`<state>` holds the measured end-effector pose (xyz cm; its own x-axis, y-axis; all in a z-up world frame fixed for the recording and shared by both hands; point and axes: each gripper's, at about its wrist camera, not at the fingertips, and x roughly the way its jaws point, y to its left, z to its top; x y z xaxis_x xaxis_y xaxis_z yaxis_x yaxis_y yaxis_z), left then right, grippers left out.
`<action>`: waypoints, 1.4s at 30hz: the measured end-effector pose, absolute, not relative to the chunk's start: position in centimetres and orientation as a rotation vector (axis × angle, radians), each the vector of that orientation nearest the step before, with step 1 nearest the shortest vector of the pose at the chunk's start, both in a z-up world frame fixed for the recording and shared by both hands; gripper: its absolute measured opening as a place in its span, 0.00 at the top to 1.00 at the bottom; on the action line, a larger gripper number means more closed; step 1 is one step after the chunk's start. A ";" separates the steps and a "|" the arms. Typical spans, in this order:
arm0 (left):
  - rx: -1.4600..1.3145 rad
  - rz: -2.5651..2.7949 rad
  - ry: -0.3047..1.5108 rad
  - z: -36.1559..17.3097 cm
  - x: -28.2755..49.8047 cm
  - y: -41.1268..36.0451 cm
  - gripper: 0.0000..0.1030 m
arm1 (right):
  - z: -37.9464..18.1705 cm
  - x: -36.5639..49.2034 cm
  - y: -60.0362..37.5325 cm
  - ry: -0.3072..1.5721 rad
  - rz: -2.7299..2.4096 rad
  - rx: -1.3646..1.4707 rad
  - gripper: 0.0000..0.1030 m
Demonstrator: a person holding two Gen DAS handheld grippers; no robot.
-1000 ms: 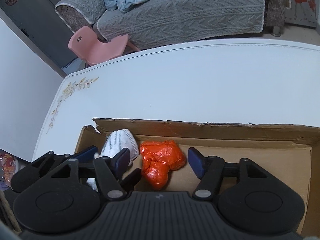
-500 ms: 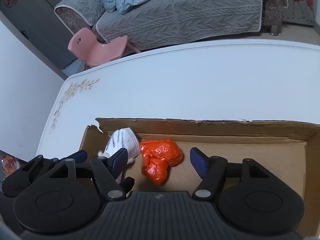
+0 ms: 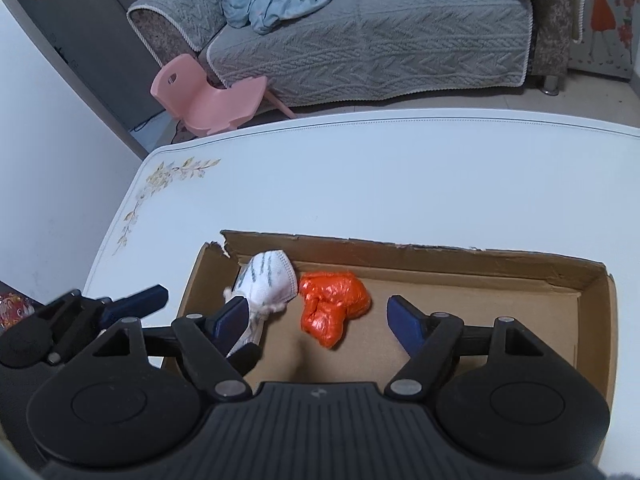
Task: Organize objects
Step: 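Open both grippers to release the items and move back to the pile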
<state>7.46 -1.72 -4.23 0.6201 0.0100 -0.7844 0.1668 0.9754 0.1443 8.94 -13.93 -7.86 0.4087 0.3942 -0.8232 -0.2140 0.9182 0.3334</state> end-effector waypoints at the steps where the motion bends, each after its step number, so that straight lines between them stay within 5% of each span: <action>1: 0.211 -0.090 0.897 -3.8 7.2 -1.7 0.19 | -7.7 8.7 -13.9 1.086 0.386 0.179 0.28; 22: 0.095 -0.068 0.980 2.7 -2.3 1.0 0.12 | -1.4 -0.2 -15.3 0.954 0.421 -0.009 0.07; 42: 0.022 0.066 1.198 -4.2 -12.1 2.5 0.09 | -5.4 -9.9 -22.0 1.099 0.322 -0.011 0.03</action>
